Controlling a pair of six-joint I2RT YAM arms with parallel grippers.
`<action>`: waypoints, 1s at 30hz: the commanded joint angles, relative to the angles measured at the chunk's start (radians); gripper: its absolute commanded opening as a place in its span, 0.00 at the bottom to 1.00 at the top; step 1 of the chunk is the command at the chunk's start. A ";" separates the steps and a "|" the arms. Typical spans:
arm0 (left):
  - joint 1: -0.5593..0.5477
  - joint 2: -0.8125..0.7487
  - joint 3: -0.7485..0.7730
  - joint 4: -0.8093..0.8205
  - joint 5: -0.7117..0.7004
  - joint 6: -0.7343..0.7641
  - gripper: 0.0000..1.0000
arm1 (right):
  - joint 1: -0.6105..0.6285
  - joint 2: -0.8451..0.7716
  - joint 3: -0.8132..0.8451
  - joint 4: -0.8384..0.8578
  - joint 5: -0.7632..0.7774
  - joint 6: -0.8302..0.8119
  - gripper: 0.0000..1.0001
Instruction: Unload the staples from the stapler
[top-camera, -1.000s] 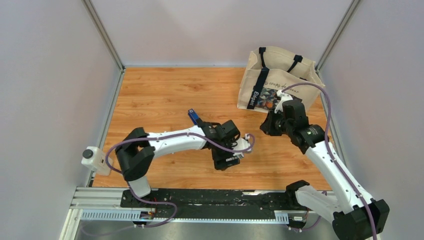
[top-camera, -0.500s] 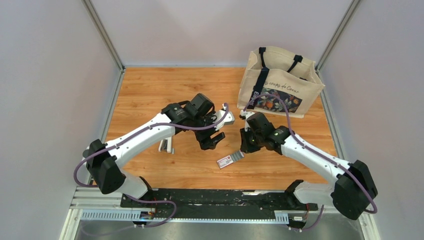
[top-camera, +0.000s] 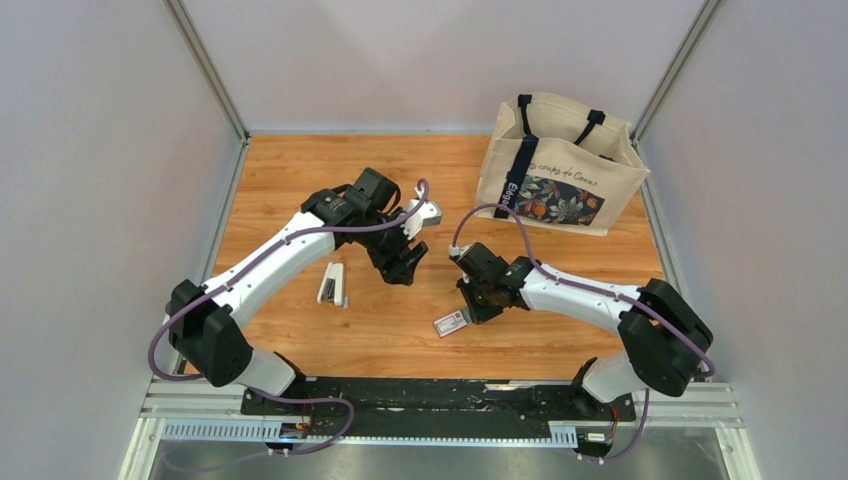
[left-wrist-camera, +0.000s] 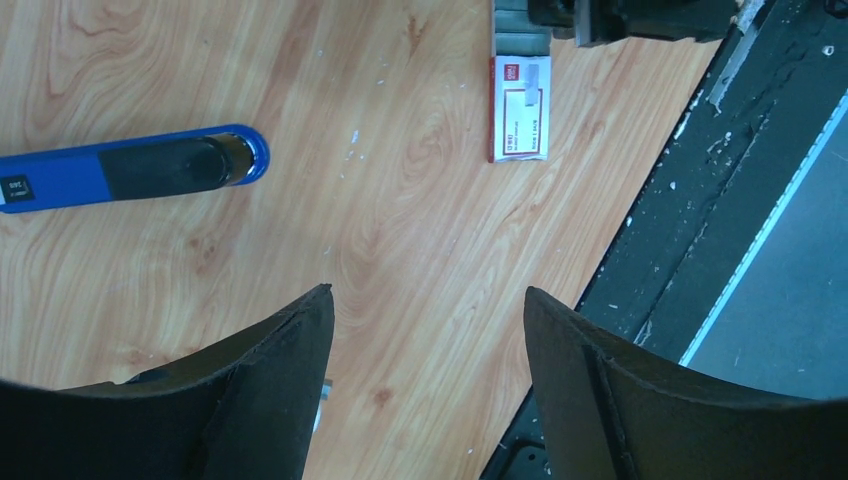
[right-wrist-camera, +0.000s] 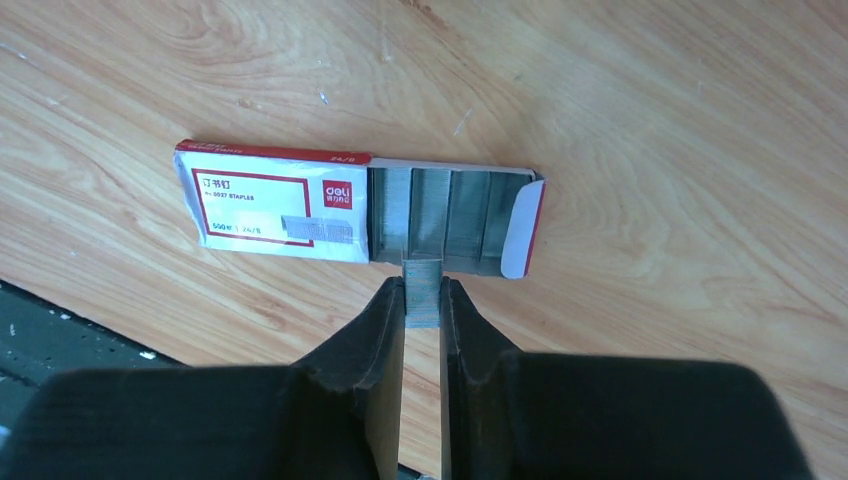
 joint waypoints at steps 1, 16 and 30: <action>-0.001 -0.023 0.006 0.019 0.045 -0.013 0.77 | 0.025 0.033 0.035 0.077 0.047 -0.018 0.05; 0.001 -0.024 -0.022 0.042 0.045 -0.019 0.77 | 0.042 0.042 0.049 0.123 0.075 -0.077 0.05; -0.001 -0.037 -0.034 0.052 0.043 -0.017 0.77 | 0.042 0.056 0.046 0.134 0.062 -0.091 0.05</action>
